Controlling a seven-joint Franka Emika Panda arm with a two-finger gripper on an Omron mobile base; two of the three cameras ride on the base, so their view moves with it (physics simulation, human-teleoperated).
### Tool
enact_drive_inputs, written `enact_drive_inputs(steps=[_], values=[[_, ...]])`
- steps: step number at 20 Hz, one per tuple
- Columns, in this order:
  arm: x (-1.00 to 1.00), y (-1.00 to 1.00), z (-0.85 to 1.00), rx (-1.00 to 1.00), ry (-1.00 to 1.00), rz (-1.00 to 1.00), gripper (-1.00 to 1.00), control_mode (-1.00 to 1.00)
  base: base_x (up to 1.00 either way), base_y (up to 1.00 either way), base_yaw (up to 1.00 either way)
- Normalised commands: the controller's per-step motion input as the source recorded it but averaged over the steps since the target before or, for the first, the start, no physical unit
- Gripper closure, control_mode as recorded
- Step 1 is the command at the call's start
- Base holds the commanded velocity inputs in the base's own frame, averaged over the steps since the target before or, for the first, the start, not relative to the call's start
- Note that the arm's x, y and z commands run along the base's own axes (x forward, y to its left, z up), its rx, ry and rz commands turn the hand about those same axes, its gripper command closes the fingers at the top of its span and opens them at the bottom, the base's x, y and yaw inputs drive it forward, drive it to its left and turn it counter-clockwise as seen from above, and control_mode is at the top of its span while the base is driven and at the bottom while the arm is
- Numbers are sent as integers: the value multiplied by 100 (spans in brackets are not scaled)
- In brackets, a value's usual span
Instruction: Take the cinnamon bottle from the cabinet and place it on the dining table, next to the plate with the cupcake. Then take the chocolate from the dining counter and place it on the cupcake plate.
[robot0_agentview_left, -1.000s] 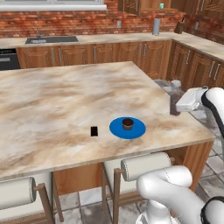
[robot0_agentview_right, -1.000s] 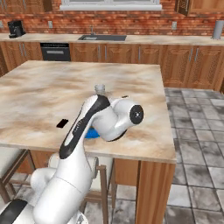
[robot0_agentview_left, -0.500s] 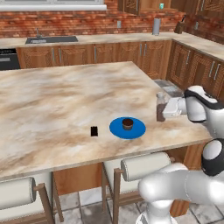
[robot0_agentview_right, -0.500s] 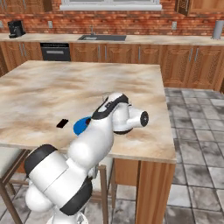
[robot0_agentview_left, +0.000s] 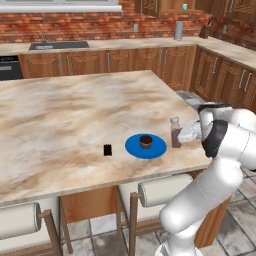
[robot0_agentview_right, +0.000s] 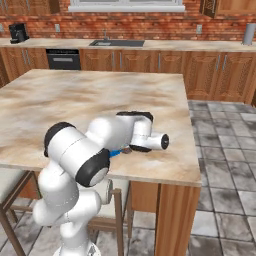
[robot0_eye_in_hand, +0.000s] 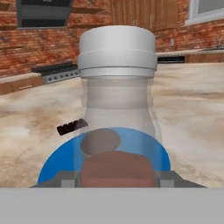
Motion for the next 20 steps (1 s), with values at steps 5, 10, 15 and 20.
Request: enact_drive_inputs(steps=[5,10,15,20], values=[[12,1,-50,1,0,0,100,-100,0,0,0],[23,4,-33,1,-2,0,100,-100,0,0,0],[33,9,-27,2,-7,0,100,-100,0,0,0],[25,27,-39,0,-9,0,100,-100,0,0,0]])
